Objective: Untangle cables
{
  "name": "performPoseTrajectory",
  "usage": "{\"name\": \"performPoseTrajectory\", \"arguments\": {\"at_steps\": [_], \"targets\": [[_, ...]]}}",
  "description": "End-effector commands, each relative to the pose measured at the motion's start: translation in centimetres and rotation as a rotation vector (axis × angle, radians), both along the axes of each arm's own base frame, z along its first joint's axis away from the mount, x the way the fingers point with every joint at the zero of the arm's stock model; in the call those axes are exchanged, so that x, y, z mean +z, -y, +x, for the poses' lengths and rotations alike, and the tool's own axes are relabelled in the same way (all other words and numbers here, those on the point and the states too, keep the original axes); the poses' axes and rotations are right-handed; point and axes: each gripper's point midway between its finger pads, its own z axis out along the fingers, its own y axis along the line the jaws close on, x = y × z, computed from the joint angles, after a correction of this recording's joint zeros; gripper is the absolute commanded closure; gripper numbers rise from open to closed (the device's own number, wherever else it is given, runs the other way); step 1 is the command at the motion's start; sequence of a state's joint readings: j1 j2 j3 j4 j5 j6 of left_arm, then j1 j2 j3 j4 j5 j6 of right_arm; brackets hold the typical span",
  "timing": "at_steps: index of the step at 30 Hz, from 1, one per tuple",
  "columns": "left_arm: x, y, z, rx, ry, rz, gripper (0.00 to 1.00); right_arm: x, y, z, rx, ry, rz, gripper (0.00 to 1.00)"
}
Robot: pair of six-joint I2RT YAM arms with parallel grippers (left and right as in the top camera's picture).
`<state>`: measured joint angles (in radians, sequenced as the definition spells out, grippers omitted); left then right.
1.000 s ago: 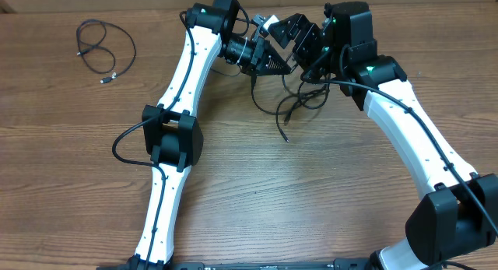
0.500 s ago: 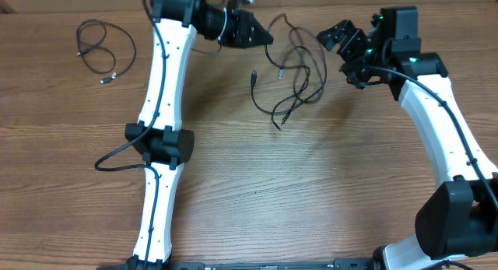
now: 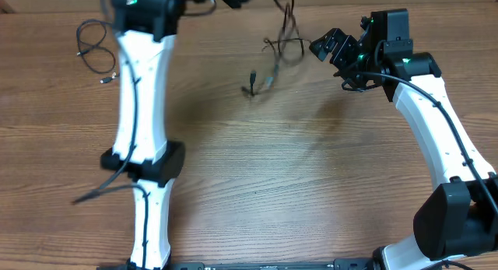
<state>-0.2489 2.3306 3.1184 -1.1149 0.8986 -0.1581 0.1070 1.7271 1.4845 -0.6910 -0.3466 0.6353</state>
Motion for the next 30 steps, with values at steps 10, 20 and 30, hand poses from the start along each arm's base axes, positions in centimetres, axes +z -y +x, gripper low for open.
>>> {"name": "performPoseTrajectory", "arguments": {"at_steps": [10, 20, 30], "targets": [[2.2, -2.5, -3.0, 0.185, 0.0, 0.091, 0.96, -0.2, 0.0, 0.1, 0.004, 0.003, -0.017, 0.0], [9.3, -2.8, -8.2, -0.303, -0.181, -0.26, 0.96, -1.1, 0.1, -1.1, 0.006, -0.059, -0.024, 0.0], [9.0, -2.9, -4.1, -0.043, -0.27, -0.318, 0.96, -1.1, 0.1, -1.1, 0.006, -0.057, -0.023, 0.0]]}}
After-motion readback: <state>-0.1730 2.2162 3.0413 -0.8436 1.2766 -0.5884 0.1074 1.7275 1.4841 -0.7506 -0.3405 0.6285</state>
